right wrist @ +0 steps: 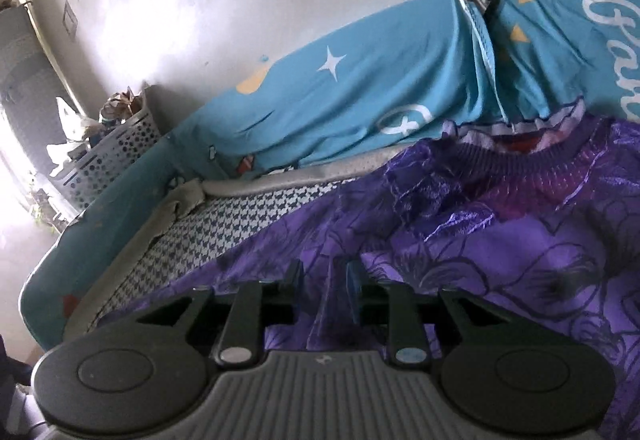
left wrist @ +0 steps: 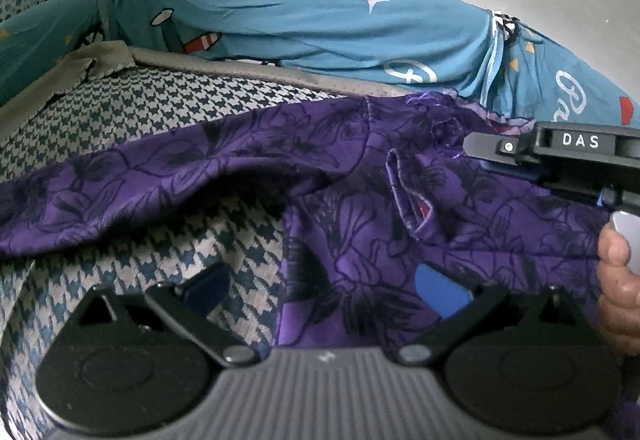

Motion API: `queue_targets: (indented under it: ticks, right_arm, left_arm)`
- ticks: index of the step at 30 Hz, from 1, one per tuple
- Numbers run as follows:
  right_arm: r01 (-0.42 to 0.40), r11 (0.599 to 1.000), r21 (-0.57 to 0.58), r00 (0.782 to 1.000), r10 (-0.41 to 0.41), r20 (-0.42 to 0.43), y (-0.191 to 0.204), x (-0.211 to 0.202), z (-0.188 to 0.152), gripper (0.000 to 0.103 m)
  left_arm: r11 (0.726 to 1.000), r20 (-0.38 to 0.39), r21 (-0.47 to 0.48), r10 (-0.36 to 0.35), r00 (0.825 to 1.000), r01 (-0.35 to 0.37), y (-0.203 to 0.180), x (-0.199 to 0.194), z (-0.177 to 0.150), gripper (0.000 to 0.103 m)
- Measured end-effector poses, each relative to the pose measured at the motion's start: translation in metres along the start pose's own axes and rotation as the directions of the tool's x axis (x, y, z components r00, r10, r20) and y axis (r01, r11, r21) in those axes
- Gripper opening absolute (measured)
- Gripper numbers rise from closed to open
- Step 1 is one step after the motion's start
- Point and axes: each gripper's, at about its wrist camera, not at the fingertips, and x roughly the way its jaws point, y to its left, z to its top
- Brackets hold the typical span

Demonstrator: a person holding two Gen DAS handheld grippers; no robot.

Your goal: Fold clothes

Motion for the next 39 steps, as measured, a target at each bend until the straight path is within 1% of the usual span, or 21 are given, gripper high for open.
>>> queue_targets:
  ticks: [5, 8, 11, 16, 21, 24, 30, 34, 37, 39]
  right_arm:
    - [0.032, 0.999, 0.029, 0.999, -0.032, 0.001, -0.004, -0.006, 0.000, 0.025]
    - [0.077, 0.997, 0.028, 0.997, -0.076, -0.008, -0.007, -0.004, 0.001, 0.025]
    - [0.095, 0.995, 0.020, 0.995, -0.095, -0.024, -0.008, -0.003, -0.003, 0.025]
    - [0.102, 0.995, -0.021, 0.993, -0.103, -0.059, -0.005, 0.005, -0.012, 0.025]
    - [0.088, 0.995, -0.056, 0.986, -0.095, -0.138, -0.002, 0.020, -0.029, 0.025]
    - [0.094, 0.991, -0.094, 0.984, -0.106, -0.140, 0.004, 0.023, -0.036, 0.027]
    - [0.111, 0.983, -0.148, 0.980, -0.133, -0.146, 0.013, 0.022, -0.039, 0.027]
    - [0.109, 0.976, -0.189, 0.977, -0.140, -0.160, 0.026, 0.015, -0.041, 0.027]
    - [0.102, 0.976, -0.194, 0.976, -0.136, -0.170, 0.035, 0.006, -0.046, 0.029]
    - [0.118, 0.974, -0.195, 0.972, -0.154, -0.178, 0.040, 0.001, -0.050, 0.029]
  left_arm:
    - [1.000, -0.003, 0.008, 0.000, 1.000, 0.000, -0.003, 0.001, -0.001, 0.103]
    - [1.000, -0.012, 0.008, 0.008, 1.000, -0.008, -0.003, 0.003, -0.001, 0.103]
    - [1.000, -0.025, 0.000, 0.018, 1.000, -0.018, -0.001, 0.005, -0.002, 0.103]
    - [0.999, -0.040, -0.019, 0.037, 0.999, -0.037, 0.004, 0.006, -0.002, 0.103]
    - [0.998, -0.056, -0.038, 0.055, 0.997, -0.058, 0.010, 0.008, -0.001, 0.103]
    - [0.996, -0.065, -0.048, 0.067, 0.996, -0.071, 0.014, 0.009, 0.000, 0.103]
    - [0.990, -0.094, -0.075, 0.109, 0.990, -0.116, 0.023, 0.015, 0.001, 0.103]
    - [0.982, -0.087, -0.097, 0.156, 0.984, -0.164, 0.031, 0.015, 0.003, 0.103]
    - [0.972, -0.075, -0.112, 0.198, 0.977, -0.206, 0.039, 0.014, 0.004, 0.103]
    - [0.967, -0.075, -0.126, 0.214, 0.974, -0.222, 0.044, 0.013, 0.004, 0.103]
